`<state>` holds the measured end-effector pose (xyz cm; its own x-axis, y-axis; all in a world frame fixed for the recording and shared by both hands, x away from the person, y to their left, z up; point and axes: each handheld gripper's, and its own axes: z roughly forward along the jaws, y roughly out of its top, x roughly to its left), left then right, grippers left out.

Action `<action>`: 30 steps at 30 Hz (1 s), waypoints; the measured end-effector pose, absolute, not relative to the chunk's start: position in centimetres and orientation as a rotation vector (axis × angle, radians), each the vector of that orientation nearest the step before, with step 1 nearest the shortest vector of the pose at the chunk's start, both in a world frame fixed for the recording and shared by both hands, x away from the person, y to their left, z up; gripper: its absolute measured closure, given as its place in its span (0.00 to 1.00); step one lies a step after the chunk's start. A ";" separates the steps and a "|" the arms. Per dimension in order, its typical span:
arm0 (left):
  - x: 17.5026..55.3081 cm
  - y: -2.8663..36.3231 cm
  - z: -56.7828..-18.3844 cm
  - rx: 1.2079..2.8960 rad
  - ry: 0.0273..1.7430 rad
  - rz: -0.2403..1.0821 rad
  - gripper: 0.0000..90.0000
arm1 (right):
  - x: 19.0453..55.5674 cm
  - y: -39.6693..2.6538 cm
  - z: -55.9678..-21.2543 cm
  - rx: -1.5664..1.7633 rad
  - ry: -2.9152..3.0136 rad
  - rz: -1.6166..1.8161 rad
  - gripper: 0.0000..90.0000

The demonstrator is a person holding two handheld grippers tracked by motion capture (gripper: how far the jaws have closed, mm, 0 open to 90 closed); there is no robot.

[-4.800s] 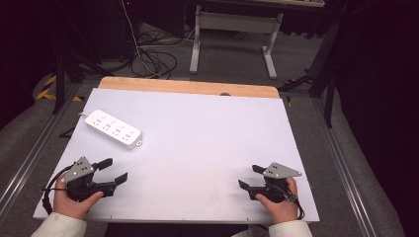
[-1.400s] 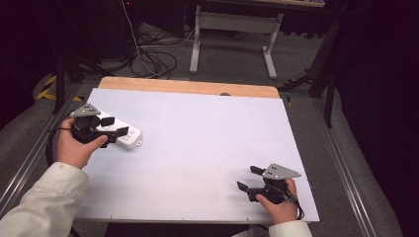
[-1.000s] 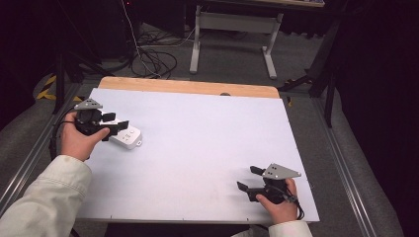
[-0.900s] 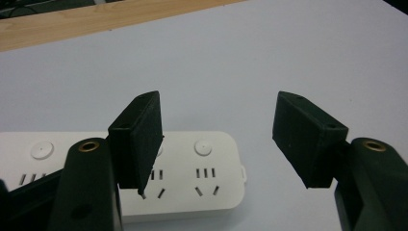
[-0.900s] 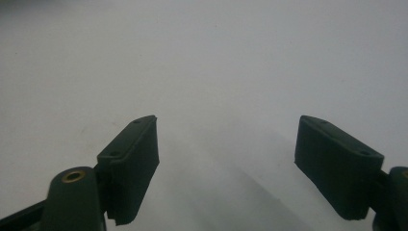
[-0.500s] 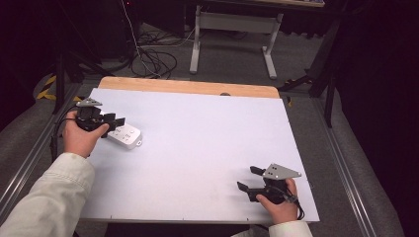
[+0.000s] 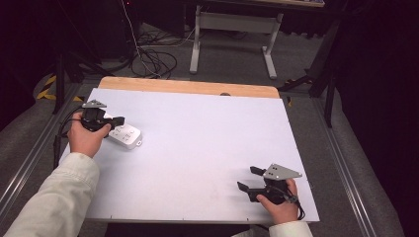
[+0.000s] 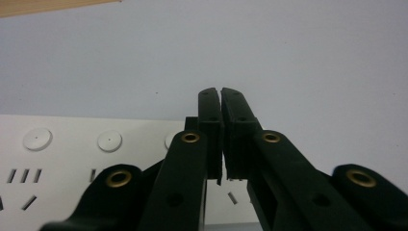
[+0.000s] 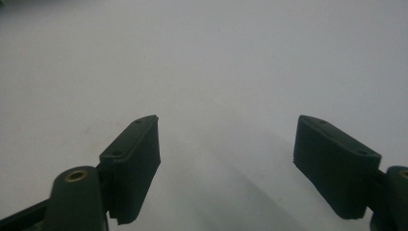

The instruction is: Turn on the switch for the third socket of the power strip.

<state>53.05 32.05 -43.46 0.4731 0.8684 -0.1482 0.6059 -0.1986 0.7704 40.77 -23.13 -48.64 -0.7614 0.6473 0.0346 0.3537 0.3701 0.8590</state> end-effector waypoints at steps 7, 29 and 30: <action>53.5 32.0 -44.2 1.922 1.255 0.431 1.00 | 40.8 -23.2 -48.6 0.879 2.328 1.344 0.29; 54.3 31.7 -45.5 1.975 1.287 0.503 1.00 | 40.8 -23.2 -48.7 0.879 2.332 1.347 0.29; 54.3 31.6 -45.6 1.980 1.288 0.507 1.00 | 40.7 -23.2 -48.7 0.879 2.332 1.349 0.29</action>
